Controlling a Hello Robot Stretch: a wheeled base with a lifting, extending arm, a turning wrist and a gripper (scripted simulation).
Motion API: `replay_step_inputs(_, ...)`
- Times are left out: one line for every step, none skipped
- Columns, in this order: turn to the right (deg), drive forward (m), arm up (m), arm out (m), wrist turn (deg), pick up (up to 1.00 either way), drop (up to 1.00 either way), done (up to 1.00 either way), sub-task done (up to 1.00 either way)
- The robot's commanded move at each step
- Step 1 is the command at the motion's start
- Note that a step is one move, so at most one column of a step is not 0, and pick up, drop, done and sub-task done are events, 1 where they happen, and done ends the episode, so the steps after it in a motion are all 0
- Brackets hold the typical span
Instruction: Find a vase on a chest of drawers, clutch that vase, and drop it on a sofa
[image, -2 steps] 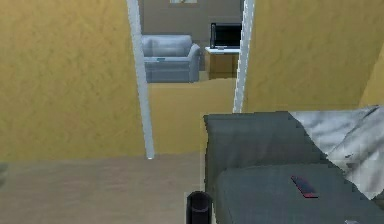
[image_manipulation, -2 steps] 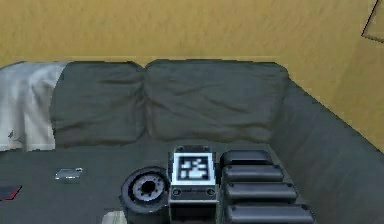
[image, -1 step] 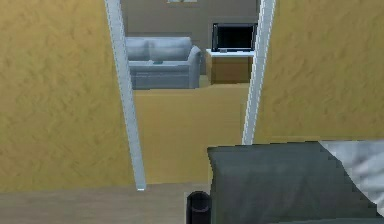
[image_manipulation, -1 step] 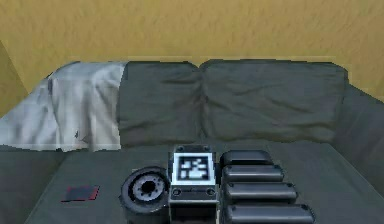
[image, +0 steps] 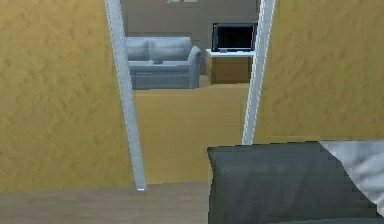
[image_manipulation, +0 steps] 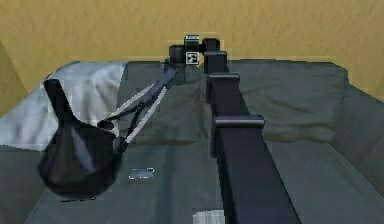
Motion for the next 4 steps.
replay_step_inputs(0.0, 0.00, 0.00, 0.00, 45.0, 0.00, 0.00, 0.00, 0.00)
replay_step_inputs(0.0, 0.00, 0.00, 0.00, 45.0, 0.00, 0.00, 0.00, 0.00)
replay_step_inputs(0.0, 0.00, 0.00, 0.00, 45.0, 0.00, 0.00, 0.00, 0.00)
replay_step_inputs(0.0, 0.00, -0.34, 0.00, 0.0, 0.00, 0.00, 0.00, 0.00)
